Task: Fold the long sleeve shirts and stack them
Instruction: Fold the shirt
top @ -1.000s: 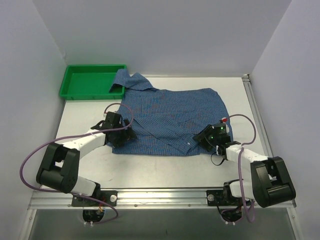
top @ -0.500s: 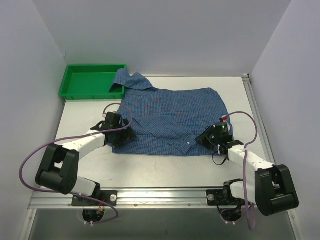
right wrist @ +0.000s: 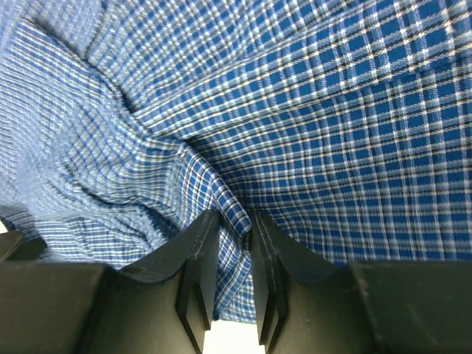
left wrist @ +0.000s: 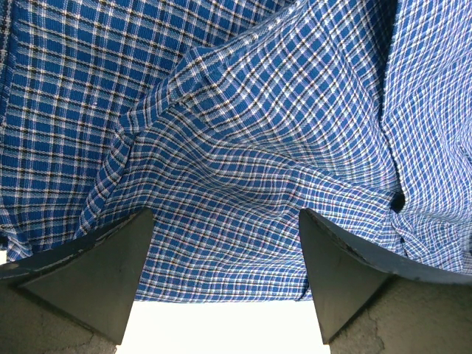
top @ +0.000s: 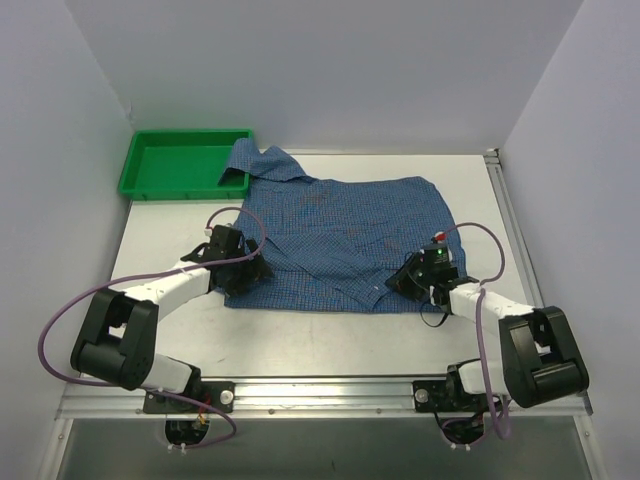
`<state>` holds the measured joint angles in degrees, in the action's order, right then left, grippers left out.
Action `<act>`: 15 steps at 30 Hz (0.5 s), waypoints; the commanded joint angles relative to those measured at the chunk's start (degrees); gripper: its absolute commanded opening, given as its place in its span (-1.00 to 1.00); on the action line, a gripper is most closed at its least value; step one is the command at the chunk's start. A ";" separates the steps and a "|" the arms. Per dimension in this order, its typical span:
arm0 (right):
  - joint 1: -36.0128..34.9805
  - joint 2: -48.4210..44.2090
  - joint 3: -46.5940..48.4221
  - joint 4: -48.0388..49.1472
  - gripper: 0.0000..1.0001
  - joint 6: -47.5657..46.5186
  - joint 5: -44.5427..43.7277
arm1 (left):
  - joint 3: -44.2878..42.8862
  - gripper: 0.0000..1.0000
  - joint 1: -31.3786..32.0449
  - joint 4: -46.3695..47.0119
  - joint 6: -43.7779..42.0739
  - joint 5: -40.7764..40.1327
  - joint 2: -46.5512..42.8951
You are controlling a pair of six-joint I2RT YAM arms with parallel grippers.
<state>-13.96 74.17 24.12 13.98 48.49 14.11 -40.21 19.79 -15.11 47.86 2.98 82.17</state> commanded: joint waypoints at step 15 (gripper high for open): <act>8.14 -8.87 16.83 -32.41 -1.00 -11.75 1.01 | 1.89 0.82 -1.07 -5.54 0.92 -7.99 -1.05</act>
<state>-8.60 66.61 38.44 -6.07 40.82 14.00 -40.07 19.59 -16.05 48.88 -1.08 81.62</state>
